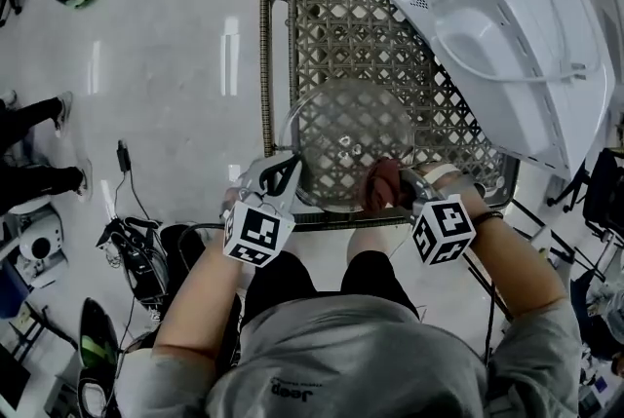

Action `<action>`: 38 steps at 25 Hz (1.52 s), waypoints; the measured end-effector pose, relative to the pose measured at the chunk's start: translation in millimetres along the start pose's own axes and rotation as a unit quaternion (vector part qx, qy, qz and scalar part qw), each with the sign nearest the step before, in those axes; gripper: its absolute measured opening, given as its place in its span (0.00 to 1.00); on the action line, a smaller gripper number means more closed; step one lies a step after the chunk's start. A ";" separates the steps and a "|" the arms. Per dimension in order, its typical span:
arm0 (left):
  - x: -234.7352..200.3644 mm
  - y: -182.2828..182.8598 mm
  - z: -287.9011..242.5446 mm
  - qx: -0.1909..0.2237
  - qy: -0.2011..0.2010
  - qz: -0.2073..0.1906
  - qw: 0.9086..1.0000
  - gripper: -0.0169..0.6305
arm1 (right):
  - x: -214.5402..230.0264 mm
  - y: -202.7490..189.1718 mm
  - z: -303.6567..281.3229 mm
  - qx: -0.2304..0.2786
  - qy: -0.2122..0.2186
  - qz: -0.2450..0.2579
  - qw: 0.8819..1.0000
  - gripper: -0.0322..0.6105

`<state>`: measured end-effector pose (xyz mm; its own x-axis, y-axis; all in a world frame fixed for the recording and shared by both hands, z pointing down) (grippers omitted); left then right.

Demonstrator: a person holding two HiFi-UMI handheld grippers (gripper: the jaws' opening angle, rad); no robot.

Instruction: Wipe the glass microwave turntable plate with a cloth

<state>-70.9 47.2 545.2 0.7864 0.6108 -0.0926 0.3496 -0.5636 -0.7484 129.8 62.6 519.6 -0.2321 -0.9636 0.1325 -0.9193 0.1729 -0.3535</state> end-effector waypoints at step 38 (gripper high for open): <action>0.8 0.6 1.9 -0.005 -0.005 -0.005 1.000 0.03 | -38.1 64.4 -32.5 0.084 0.028 0.000 0.996 0.15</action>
<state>-71.1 48.4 543.5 0.7770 0.6227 -0.0920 0.3630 -0.5627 -0.7427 69.1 117.0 521.9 -0.2536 -0.9499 0.1829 -0.8542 0.1311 -0.5032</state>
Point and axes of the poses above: the fingertips, and each gripper's own axes: z backward along the fingers, x to its right, y out of its top, the point moved 6 cm from there along z, backward along the fingers, and after that the axes turned 6 degrees about y, right-handed, at the moved point
